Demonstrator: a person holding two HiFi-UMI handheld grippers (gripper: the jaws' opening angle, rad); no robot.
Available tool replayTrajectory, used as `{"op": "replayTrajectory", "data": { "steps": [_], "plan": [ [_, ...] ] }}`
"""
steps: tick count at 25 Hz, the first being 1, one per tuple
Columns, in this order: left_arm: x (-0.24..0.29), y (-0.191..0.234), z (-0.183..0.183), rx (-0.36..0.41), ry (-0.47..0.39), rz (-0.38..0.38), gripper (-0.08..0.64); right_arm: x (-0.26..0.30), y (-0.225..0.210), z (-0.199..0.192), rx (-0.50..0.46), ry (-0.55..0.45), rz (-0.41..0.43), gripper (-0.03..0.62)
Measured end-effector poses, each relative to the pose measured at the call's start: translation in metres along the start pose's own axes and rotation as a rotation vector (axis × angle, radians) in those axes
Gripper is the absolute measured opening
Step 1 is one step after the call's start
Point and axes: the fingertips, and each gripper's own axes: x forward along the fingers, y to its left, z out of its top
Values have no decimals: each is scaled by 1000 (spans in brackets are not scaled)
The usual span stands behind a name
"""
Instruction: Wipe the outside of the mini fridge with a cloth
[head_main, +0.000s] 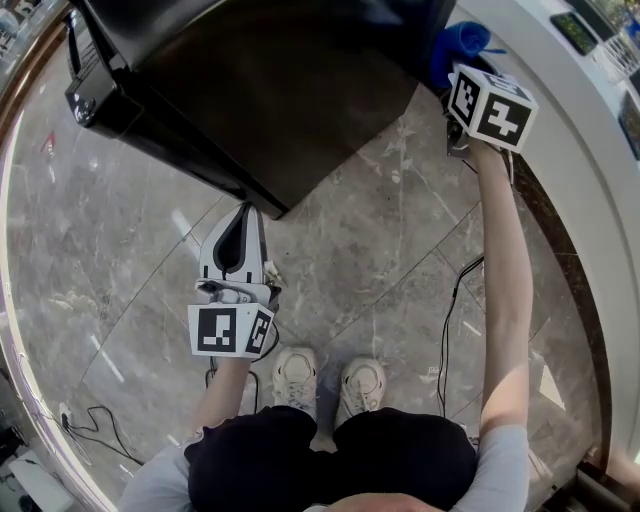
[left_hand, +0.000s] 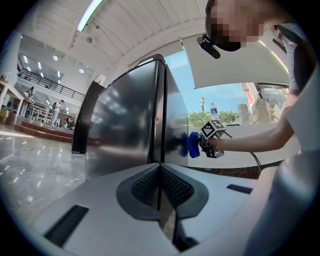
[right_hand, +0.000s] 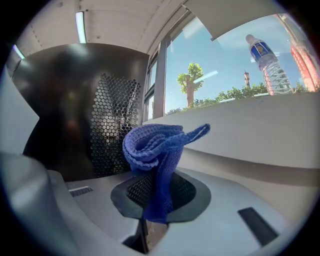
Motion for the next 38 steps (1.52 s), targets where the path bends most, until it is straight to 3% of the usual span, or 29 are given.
{"op": "replayTrajectory", "data": {
  "steps": [6, 10, 16, 21, 28, 38],
  "plan": [
    [-1, 2, 1, -5, -9, 7, 5, -15, -2, -13, 58, 6, 25, 72],
    [0, 6, 4, 0, -18, 10, 5, -74, 62, -36, 85, -46, 268, 72],
    [-4, 11, 4, 11, -18, 25, 5, -154, 202, -84, 171, -14, 662, 72],
    [-6, 15, 6, 1, -28, 38, 5, -186, 271, -94, 167, 26, 851, 72],
    [-7, 22, -1, -20, -18, 49, 5, -198, 314, -81, 117, 4, 951, 72],
    [-4, 6, 1, -19, -45, 6, 5, -195, 315, -79, 18, -8, 915, 72]
  ]
}}
